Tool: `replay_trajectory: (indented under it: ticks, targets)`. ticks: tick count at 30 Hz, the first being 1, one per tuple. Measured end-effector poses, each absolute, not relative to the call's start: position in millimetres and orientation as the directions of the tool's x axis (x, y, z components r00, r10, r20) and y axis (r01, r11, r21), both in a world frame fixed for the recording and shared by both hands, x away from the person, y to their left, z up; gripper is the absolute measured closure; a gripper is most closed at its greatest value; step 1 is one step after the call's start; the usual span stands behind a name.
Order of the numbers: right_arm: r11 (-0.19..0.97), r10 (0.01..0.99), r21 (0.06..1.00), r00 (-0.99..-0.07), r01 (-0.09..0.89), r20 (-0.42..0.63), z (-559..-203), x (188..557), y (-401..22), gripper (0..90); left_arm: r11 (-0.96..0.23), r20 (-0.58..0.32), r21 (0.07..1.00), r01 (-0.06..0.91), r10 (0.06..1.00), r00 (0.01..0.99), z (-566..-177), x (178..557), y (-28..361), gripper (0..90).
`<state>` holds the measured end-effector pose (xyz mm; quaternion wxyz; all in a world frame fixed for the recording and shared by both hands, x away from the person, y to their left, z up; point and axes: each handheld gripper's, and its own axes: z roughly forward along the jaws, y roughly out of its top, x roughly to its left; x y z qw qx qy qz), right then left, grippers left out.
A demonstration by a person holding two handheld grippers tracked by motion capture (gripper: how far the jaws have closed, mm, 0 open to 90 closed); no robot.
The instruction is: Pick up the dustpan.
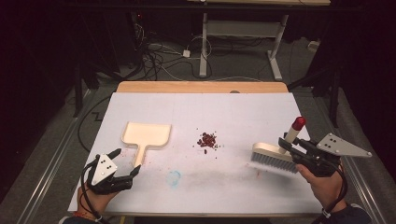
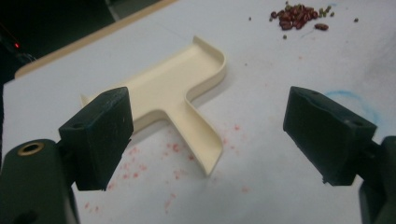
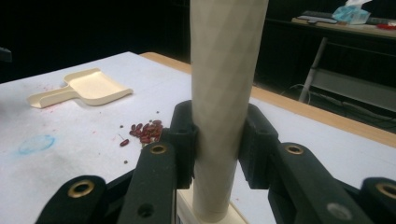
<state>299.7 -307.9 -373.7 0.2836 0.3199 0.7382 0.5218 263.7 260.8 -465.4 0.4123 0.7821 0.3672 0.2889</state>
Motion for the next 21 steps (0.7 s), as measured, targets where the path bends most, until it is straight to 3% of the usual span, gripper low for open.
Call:
replay_trajectory:
  ticks: [9,21]
  targets:
    - [0.272,0.758,0.948,-0.644,0.166,-0.105,-374.7,306.9,-300.1,70.3,-0.397,0.163,0.847,0.353,0.827,0.538,-465.5,260.3,262.5,16.3]
    - [0.295,0.747,0.940,-0.655,0.171,-0.115,-378.3,312.5,-289.6,70.3,-0.329,0.063,0.802,0.499,0.877,0.477,-465.7,280.6,256.1,16.5]
